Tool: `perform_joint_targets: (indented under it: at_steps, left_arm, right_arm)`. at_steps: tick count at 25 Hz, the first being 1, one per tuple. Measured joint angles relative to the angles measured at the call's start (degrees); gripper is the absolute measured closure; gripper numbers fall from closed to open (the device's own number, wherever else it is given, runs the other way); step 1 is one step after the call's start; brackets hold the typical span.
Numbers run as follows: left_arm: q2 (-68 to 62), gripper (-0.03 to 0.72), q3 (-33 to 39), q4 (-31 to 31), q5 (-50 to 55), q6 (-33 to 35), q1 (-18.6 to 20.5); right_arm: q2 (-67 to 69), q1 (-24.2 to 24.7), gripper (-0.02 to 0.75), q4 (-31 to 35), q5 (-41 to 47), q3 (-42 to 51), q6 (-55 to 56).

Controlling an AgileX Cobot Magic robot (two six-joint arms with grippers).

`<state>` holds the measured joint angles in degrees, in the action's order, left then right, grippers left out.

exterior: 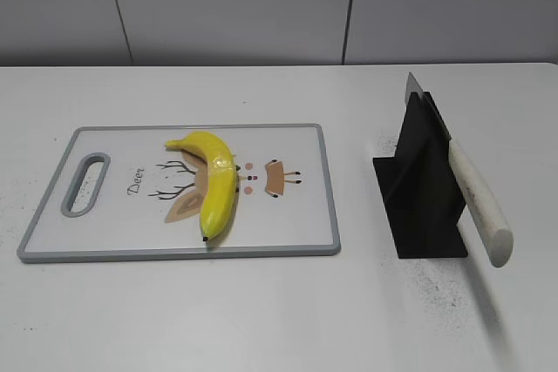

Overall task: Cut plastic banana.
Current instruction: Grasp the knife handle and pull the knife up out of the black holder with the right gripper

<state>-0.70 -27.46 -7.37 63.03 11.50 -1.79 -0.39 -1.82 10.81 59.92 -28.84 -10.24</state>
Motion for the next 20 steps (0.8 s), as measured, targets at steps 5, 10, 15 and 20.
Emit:
perform_joint_targets:
  at_steps: [5,10,15,20]
  left_arm:
    - [0.0,0.189,0.0,0.0,0.0,0.0,0.0]
    - [0.0,0.189,0.0,0.0,0.0,0.0,0.0]
    - [0.0,0.189,0.0,0.0,0.0,0.0,0.0]
    - [0.0,0.189,0.0,0.0,0.0,0.0,0.0]
  right_arm:
    - [0.0,0.0,0.144,0.0,0.0,0.0,0.1]
    - [0.0,0.0,0.144,0.0,0.0,0.0,0.1]
    - [0.0,0.0,0.144,0.0,0.0,0.0,0.1]
    - [0.0,0.0,0.144,0.0,0.0,0.0,0.1]
